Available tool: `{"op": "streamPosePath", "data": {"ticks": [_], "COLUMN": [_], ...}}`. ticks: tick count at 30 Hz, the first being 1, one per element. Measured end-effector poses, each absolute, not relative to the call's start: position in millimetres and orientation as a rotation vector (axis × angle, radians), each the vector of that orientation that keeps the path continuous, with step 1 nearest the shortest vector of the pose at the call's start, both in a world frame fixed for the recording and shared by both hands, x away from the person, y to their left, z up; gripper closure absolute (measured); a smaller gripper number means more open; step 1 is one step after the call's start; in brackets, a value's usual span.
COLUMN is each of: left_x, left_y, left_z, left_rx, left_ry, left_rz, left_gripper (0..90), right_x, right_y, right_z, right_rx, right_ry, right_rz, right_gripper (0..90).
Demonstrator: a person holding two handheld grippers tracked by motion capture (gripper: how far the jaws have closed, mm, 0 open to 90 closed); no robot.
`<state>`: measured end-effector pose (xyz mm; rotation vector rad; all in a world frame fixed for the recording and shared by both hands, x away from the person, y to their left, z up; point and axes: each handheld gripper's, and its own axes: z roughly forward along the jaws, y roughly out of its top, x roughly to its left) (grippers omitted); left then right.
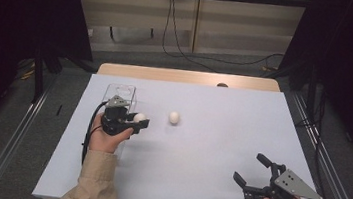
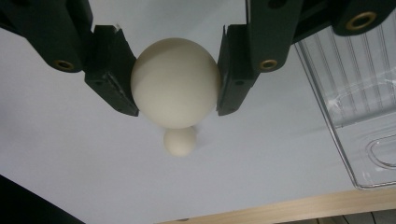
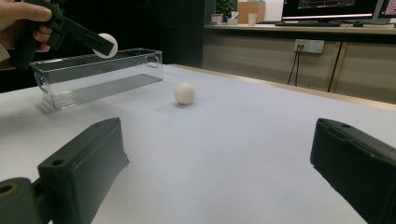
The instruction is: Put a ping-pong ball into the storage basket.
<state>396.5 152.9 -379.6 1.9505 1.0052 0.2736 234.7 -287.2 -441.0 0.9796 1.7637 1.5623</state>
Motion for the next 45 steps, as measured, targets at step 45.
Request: {"op": "streamPosePath", "data": {"ticks": [45], "left_x": [398], "left_y": [175], "left_z": [-379], "left_rx": [1.933], "left_ry": [1.064], "left_rz": [0.343], "left_gripper": [50.9], "right_x": [235], "right_y": [-287], "right_z": [-441], "right_rx": [0.981], "right_ry": [1.764], "right_rz": [1.562], "right_gripper": [2.4]}}
